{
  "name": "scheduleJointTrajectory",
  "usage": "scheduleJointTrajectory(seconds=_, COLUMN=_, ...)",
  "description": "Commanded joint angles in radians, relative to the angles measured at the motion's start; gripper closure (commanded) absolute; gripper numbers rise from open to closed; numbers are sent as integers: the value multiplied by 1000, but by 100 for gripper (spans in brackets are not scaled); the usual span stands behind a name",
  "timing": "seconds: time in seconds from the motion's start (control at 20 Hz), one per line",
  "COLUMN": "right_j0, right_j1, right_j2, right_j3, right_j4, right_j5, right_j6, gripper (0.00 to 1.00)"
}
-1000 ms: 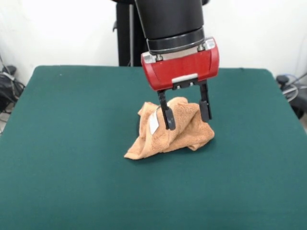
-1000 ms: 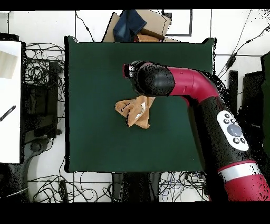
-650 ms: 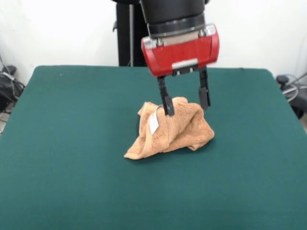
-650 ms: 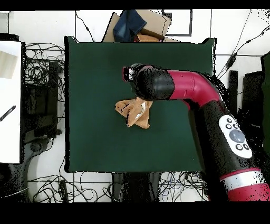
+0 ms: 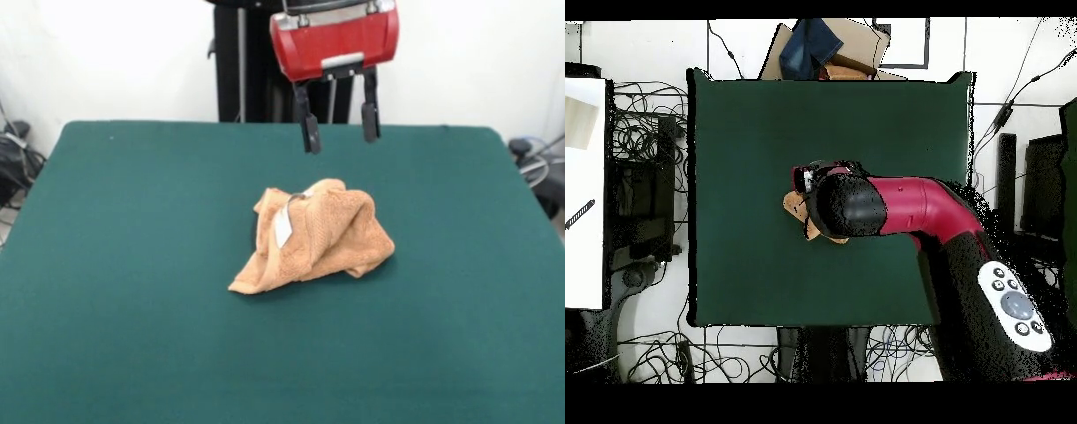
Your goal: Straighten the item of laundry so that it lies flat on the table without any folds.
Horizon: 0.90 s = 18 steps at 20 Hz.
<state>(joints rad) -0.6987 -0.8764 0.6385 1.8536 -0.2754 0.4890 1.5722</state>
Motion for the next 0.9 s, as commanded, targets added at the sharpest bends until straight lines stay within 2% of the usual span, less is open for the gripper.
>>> scheduleJointTrajectory(seconds=0.05, right_j0=18, right_j1=87, right_j2=-44, right_j3=81, right_j4=-66, right_j5=-134, right_j6=103, gripper=0)
scheduleJointTrajectory(seconds=0.25, right_j0=34, right_j1=151, right_j2=-60, right_j3=26, right_j4=-83, right_j5=-156, right_j6=80, gripper=0)
scheduleJointTrajectory(seconds=0.5, right_j0=16, right_j1=244, right_j2=-40, right_j3=-30, right_j4=-100, right_j5=-171, right_j6=34, gripper=0)
scheduleJointTrajectory(seconds=0.9, right_j0=-50, right_j1=297, right_j2=-6, right_j3=-40, right_j4=-130, right_j5=-177, right_j6=-20, gripper=0)
